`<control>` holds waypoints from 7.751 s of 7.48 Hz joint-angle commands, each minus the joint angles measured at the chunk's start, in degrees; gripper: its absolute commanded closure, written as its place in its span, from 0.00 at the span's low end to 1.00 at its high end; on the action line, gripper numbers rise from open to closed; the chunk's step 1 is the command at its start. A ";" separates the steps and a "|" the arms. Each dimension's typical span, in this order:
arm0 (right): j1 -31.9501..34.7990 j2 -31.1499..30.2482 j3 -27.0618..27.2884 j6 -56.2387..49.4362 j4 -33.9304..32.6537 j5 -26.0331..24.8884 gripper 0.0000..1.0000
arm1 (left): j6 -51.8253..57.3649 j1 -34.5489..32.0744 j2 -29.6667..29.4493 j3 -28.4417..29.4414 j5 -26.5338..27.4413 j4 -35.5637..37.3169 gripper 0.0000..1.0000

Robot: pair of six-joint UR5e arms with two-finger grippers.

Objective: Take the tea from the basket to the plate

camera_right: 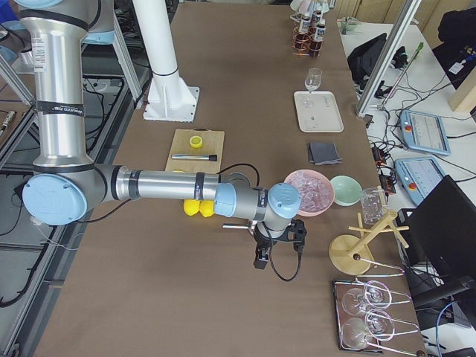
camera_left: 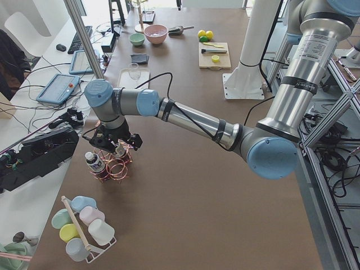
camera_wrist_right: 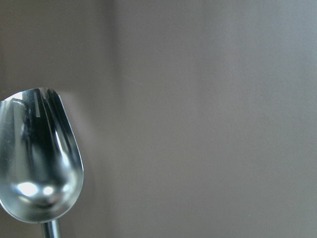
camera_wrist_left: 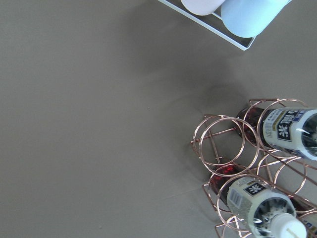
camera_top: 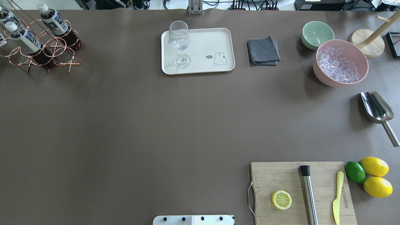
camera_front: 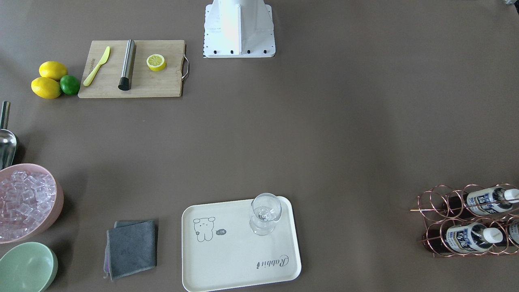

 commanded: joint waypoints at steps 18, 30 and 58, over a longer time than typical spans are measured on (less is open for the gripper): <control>-0.05 0.09 -0.29 0.61 0.00 -0.09 0.00 | -32.26 6.06 -17.84 18.07 7.08 -9.14 0.99; -0.05 0.00 -1.16 0.18 0.09 -0.18 0.00 | -44.48 9.20 -19.59 -32.40 -3.64 32.79 1.00; -9.78 14.47 -4.77 22.03 56.86 16.37 0.08 | -89.74 45.00 -29.27 -16.12 10.15 -5.97 1.00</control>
